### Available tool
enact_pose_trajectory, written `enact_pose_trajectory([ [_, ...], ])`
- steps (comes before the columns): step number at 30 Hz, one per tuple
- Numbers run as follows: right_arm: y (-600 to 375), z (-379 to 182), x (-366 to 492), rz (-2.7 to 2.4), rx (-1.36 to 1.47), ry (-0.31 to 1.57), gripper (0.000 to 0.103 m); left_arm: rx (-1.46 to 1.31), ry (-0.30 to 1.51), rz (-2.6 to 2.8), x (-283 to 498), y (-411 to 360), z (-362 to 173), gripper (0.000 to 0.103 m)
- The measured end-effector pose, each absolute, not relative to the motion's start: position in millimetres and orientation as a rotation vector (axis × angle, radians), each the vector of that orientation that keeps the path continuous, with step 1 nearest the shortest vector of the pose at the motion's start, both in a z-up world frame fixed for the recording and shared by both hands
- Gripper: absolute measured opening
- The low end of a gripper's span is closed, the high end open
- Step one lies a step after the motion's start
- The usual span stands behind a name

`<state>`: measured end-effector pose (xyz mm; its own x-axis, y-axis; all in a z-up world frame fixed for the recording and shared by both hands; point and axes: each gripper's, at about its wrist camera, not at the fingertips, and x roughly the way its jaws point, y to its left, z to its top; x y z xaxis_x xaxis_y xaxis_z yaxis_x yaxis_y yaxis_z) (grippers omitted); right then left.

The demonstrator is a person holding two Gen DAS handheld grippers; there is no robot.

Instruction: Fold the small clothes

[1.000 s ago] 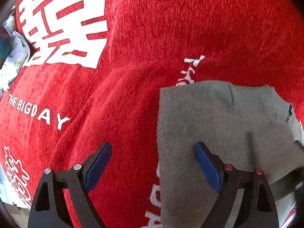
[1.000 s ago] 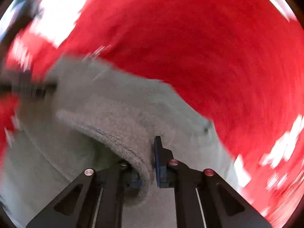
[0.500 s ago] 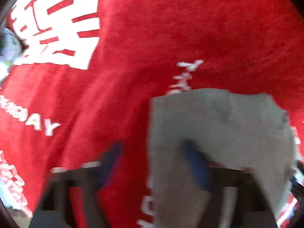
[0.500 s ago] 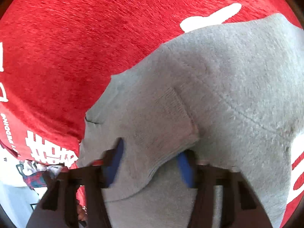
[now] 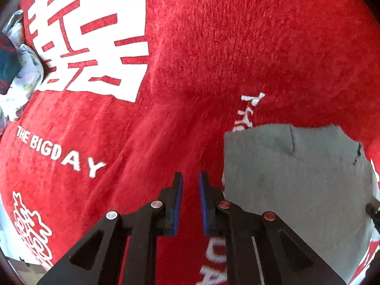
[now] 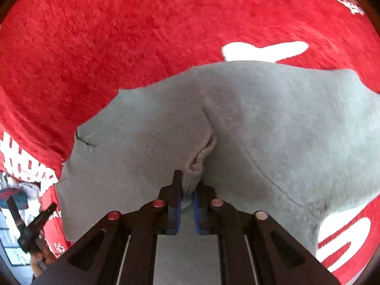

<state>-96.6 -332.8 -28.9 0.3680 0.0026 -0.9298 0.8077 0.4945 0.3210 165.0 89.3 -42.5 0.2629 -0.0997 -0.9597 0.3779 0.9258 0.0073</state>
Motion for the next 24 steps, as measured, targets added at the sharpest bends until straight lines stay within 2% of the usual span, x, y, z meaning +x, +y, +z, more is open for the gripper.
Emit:
enact_pose_trajectory([
  [2, -328, -24, -99, -0.634, 0.915, 1.085, 0.047, 0.28, 1.262, -0.347, 150, 97, -33, 0.016],
  [4, -320, -19, -102, -0.628, 0.919, 1.086, 0.06, 0.289, 1.272, -0.365, 136, 106, -29, 0.016],
  [11, -299, -17, -108, -0.594, 0.978, 1.092, 0.06, 0.348, 1.258, -0.476, 71, 99, -9, 0.016],
  [16, -315, -31, -100, -0.601, 1.111, 1.019, 0.06, 0.279, 1.286, -0.515, 67, 84, -14, 0.016],
  [17, -318, -35, -99, -0.613, 1.142, 1.005, 0.056, 0.267, 1.286, -0.524, 66, 79, -16, 0.016],
  [18, -321, -38, -98, -0.619, 1.167, 0.984, 0.047, 0.266, 1.285, -0.53, 65, 75, -18, 0.016],
  [19, -324, -39, -98, -0.622, 1.179, 0.967, 0.006, 0.282, 1.284, -0.525, 65, 70, -23, 0.016],
  [24, -320, -47, -107, -0.648, 1.215, 0.982, 0.008, 0.331, 1.28, -0.523, 61, 72, -40, 0.016],
])
